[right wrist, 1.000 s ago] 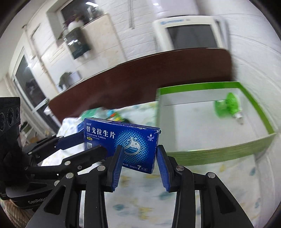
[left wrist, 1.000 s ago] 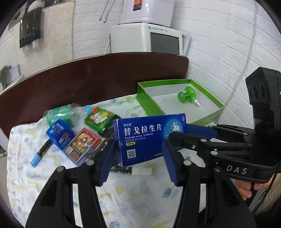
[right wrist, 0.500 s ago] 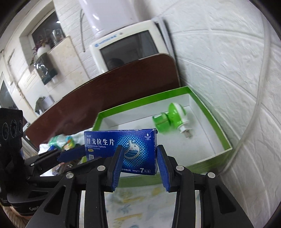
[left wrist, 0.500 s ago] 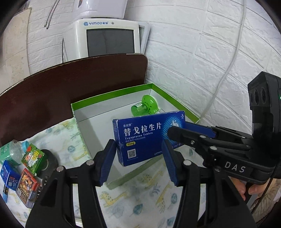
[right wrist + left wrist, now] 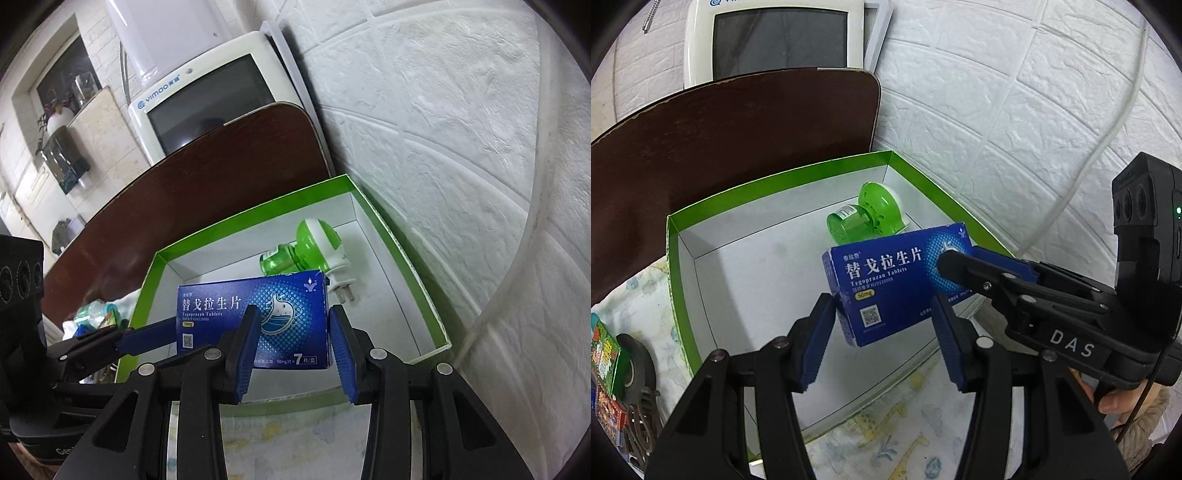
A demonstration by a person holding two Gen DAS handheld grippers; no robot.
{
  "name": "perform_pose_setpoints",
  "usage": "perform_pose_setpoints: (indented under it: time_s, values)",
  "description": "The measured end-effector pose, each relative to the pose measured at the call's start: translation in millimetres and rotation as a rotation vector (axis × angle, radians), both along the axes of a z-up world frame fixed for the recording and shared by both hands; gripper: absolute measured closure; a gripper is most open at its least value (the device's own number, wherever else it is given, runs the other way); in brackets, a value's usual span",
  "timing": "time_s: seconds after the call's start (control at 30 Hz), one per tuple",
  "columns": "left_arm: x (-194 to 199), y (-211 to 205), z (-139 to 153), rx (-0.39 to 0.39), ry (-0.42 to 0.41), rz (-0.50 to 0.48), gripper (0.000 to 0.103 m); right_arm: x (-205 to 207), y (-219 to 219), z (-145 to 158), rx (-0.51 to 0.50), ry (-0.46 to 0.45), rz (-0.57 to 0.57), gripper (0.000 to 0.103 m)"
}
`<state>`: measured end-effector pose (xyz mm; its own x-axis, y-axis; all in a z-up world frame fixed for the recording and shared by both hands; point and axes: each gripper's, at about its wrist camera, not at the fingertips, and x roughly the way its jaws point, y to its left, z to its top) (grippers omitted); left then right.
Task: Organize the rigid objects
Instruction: 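Carry the blue medicine box into the green-rimmed box and release it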
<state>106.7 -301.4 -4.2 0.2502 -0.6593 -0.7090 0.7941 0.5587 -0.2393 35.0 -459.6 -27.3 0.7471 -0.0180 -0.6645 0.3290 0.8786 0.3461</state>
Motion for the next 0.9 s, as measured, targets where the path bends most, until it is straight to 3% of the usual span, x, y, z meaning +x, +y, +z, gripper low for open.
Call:
perform_pose_setpoints:
  time_s: [0.53,0.9]
  values:
    - [15,-14,-8,0.0,0.059,0.006,0.051,15,-13,-10,0.012,0.045,-0.027,0.062]
    - [8,-22,-17,0.066,0.048,-0.032,0.051,8,-9,-5,-0.011,0.046,-0.054,0.062]
